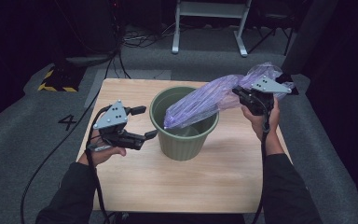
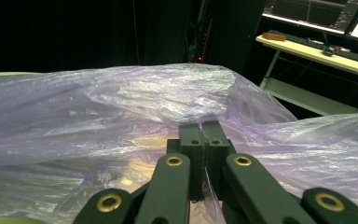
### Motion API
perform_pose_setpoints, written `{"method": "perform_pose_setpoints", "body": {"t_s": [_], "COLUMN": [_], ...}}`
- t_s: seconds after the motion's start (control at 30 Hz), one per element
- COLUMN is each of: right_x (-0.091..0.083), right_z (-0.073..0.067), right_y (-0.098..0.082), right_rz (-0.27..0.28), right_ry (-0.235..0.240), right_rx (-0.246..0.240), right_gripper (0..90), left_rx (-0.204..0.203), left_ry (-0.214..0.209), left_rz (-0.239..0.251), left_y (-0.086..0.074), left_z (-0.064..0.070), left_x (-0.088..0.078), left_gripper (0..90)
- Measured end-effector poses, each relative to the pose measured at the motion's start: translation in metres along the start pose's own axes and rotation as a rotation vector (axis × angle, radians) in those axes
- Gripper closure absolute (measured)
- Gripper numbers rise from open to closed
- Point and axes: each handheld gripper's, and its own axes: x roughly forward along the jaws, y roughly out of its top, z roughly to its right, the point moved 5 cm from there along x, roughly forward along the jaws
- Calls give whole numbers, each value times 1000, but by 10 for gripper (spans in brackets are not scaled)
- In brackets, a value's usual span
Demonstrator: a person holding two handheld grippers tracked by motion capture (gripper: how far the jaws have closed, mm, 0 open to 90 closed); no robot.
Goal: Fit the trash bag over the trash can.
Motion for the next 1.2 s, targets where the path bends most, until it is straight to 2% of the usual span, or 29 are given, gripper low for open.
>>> {"method": "perform_pose_setpoints", "body": {"t_s": [0.03, 0.1, 0.2, 0.27, 0.3, 0.33, 0.37, 0.43, 0.57, 0.63, 0.73, 0.8, 0.9, 0.93, 1.1, 1.17, 1.2], "right_x": [-1, -3, -5, -8, -9, -10, -10, -12, -15, -16, -19, -21, -21, -22, -23, -23, -24], "right_z": [1, 0, -1, -4, -5, -6, -6, -10, -16, -20, -28, -37, -41, -45, -53, -56, -60], "right_y": [0, 1, 2, 2, 2, 1, 1, 0, -1, 0, 1, 0, 0, -1, -1, -2, -3], "right_rz": [4, 4, 11, 24, 29, 31, 31, 38, 52, 56, 63, 66, 69, 75, 82, 77, 79], "right_ry": [-3, -7, 1, 12, 15, 13, 13, 23, 48, 54, 70, 96, 107, 125, 147, 144, 148], "right_rx": [5, -2, 0, -4, -4, -7, -7, -13, -17, -36, -64, -98, -114, -117, -133, -157, -175], "right_gripper": [900, 900, 900, 900, 900, 900, 900, 900, 897, 893, 888, 888, 890, 891, 891, 891, 891], "left_rx": [19, 26, 29, 47, 47, 62, 62, 86, 97, 103, 110, 109, 131, 128, 103, 103, 116], "left_ry": [-23, -15, -21, -14, -14, -26, -26, -21, -29, -42, -40, -39, -37, -32, -26, -18, 17], "left_rz": [5, -9, -24, -65, -65, -90, -90, -122, -130, -128, -128, -131, -168, -177, -171, -183, -207], "left_y": [7, 13, 18, 22, 22, 23, 23, 24, 28, 32, 36, 37, 36, 35, 36, 36, 34], "left_z": [1, 0, 0, 2, 2, 5, 5, 7, 10, 12, 13, 14, 16, 15, 13, 12, 10], "left_x": [7, 15, 24, 38, 38, 48, 48, 62, 72, 77, 82, 86, 93, 97, 104, 108, 114], "left_gripper": [191, 231, 237, 242, 246, 248, 252, 262, 275, 274, 271, 281, 308, 301, 262, 265, 305]}}
